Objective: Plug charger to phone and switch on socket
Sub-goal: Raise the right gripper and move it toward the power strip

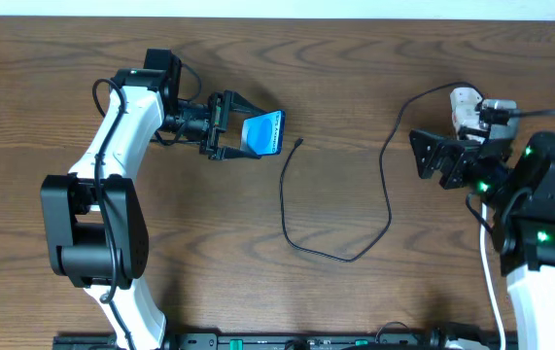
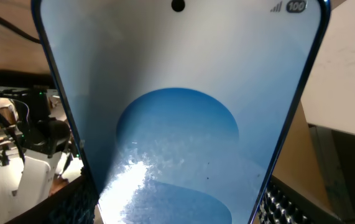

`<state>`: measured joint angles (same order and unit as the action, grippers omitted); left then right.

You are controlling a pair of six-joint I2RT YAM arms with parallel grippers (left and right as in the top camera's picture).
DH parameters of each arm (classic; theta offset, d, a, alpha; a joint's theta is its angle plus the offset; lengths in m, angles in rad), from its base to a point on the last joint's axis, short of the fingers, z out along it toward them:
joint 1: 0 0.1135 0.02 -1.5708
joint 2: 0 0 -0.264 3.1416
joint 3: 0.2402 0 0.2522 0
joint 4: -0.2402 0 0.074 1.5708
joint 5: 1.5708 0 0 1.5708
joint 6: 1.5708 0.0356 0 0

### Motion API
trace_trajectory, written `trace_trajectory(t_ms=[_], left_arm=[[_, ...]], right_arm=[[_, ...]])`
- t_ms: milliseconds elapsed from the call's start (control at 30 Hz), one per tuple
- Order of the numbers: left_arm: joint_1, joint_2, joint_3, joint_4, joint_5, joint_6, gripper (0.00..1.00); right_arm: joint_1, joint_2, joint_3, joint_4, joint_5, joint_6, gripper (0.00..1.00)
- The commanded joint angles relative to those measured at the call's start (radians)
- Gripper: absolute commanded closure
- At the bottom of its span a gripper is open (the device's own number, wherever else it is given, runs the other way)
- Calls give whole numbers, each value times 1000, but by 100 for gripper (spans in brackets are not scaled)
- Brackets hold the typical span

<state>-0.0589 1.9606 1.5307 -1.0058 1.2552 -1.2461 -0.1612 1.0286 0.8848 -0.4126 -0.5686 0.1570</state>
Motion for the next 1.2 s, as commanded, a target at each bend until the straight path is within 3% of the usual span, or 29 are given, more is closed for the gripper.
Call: trace_trajectory(t_ms=[0, 367, 600, 900, 1167], left_arm=[[6, -24, 21, -3, 51, -4, 35], [6, -24, 21, -3, 51, -4, 35], [6, -24, 21, -3, 69, -4, 36], [6, -24, 21, -3, 69, -3, 35], [6, -24, 21, -3, 68, 8, 36]], right_arm=[[-19, 51, 78, -42, -149, 14, 1], [-13, 251, 327, -192, -223, 1, 1], [31, 365, 483, -405, -72, -78, 1], [58, 394, 495, -445, 36, -129, 1], [61, 425, 475, -418, 31, -38, 1]])
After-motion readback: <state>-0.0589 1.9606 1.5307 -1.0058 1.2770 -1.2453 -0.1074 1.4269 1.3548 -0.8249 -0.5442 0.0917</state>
